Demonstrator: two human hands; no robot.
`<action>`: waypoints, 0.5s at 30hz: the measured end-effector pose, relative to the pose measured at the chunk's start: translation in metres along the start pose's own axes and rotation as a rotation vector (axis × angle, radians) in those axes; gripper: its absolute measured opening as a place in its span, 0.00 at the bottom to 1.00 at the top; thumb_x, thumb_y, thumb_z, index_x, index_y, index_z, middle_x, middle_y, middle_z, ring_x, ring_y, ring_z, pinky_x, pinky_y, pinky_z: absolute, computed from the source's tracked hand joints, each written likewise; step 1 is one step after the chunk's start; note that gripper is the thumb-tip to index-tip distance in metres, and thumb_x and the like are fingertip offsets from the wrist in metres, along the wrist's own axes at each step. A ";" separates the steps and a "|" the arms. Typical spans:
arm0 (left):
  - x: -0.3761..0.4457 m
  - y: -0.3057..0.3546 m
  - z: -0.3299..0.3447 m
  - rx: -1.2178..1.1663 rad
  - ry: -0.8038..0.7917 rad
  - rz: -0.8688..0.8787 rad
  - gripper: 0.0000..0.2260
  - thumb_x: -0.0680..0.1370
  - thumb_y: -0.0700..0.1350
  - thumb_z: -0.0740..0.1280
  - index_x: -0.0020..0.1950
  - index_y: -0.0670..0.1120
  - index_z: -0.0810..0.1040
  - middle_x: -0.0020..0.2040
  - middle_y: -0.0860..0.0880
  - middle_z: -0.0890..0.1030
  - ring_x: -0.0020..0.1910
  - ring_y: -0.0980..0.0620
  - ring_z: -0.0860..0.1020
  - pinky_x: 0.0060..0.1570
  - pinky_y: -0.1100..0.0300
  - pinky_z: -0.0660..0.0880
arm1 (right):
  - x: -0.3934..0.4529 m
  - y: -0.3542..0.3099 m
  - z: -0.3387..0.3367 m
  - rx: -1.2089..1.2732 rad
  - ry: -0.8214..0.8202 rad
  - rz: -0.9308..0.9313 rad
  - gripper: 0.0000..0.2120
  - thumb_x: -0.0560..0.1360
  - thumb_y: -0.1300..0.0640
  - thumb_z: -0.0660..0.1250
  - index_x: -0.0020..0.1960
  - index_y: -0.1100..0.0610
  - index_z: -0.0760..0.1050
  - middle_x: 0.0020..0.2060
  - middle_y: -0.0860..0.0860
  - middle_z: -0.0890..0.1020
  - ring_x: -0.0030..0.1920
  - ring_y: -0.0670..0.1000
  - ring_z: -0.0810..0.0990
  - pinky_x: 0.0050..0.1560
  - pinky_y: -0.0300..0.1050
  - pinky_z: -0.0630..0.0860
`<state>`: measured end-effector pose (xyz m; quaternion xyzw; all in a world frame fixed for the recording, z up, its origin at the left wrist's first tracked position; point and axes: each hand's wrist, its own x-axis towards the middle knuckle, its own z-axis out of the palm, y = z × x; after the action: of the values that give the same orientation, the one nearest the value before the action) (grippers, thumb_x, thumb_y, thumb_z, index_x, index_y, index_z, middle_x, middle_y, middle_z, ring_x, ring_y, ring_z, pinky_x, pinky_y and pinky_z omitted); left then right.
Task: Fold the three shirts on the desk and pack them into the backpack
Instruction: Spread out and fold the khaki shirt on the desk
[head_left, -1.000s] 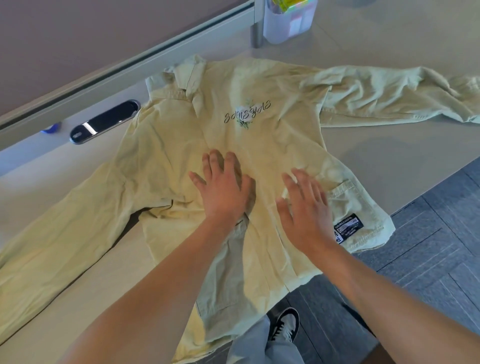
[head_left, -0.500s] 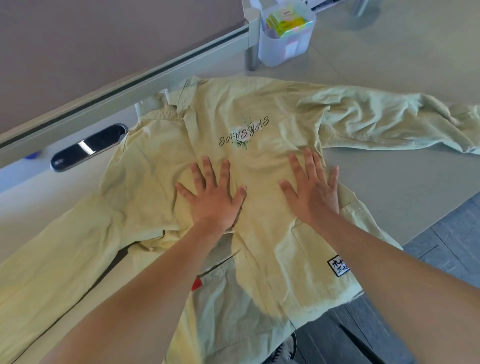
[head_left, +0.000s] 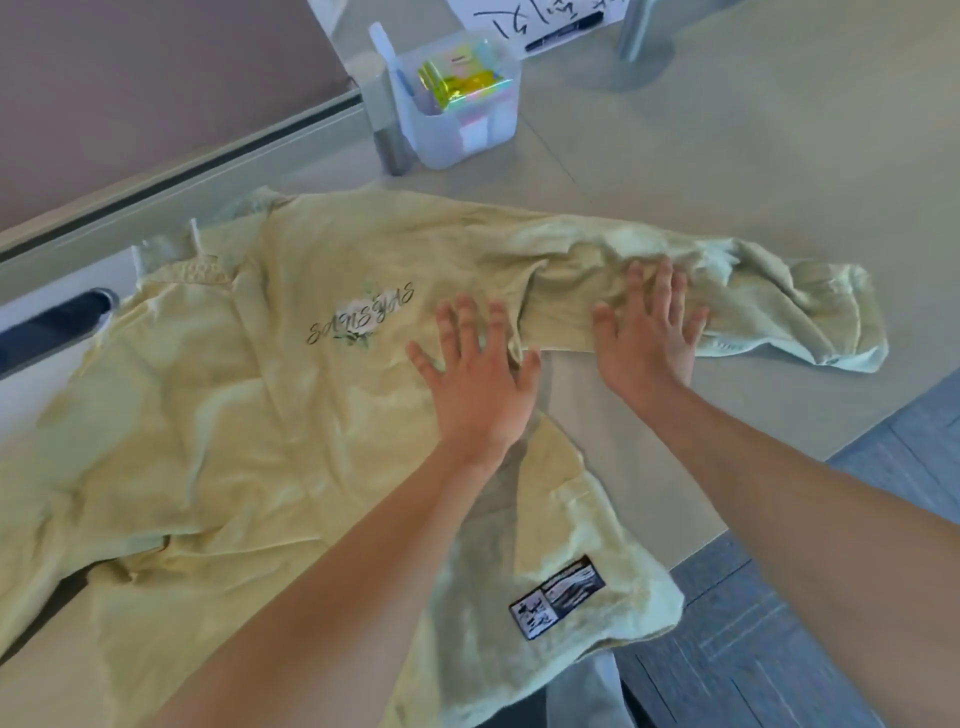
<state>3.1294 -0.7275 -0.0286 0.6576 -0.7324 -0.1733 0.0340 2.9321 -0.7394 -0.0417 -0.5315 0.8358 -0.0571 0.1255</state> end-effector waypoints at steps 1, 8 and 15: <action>0.006 0.005 0.007 0.026 -0.004 -0.027 0.32 0.83 0.65 0.49 0.85 0.55 0.47 0.86 0.46 0.44 0.84 0.43 0.40 0.76 0.27 0.41 | 0.008 0.008 0.002 -0.025 -0.025 -0.014 0.34 0.85 0.38 0.45 0.86 0.49 0.42 0.85 0.54 0.41 0.84 0.56 0.39 0.80 0.70 0.39; 0.012 0.007 0.026 0.170 0.013 -0.057 0.34 0.82 0.71 0.45 0.85 0.59 0.44 0.86 0.50 0.42 0.84 0.46 0.38 0.73 0.23 0.45 | 0.082 0.050 -0.011 -0.132 -0.055 -0.211 0.36 0.83 0.33 0.43 0.86 0.49 0.42 0.85 0.54 0.41 0.84 0.58 0.40 0.79 0.73 0.40; 0.009 0.008 0.025 0.171 0.016 -0.020 0.31 0.83 0.66 0.47 0.85 0.58 0.48 0.86 0.47 0.42 0.84 0.44 0.38 0.74 0.23 0.45 | 0.083 0.023 -0.018 -0.046 -0.022 -0.281 0.35 0.83 0.40 0.50 0.85 0.57 0.50 0.85 0.58 0.46 0.84 0.58 0.43 0.81 0.68 0.44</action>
<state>3.1133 -0.7300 -0.0514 0.6669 -0.7375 -0.1049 -0.0182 2.8736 -0.8054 -0.0419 -0.6465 0.7529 -0.0490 0.1129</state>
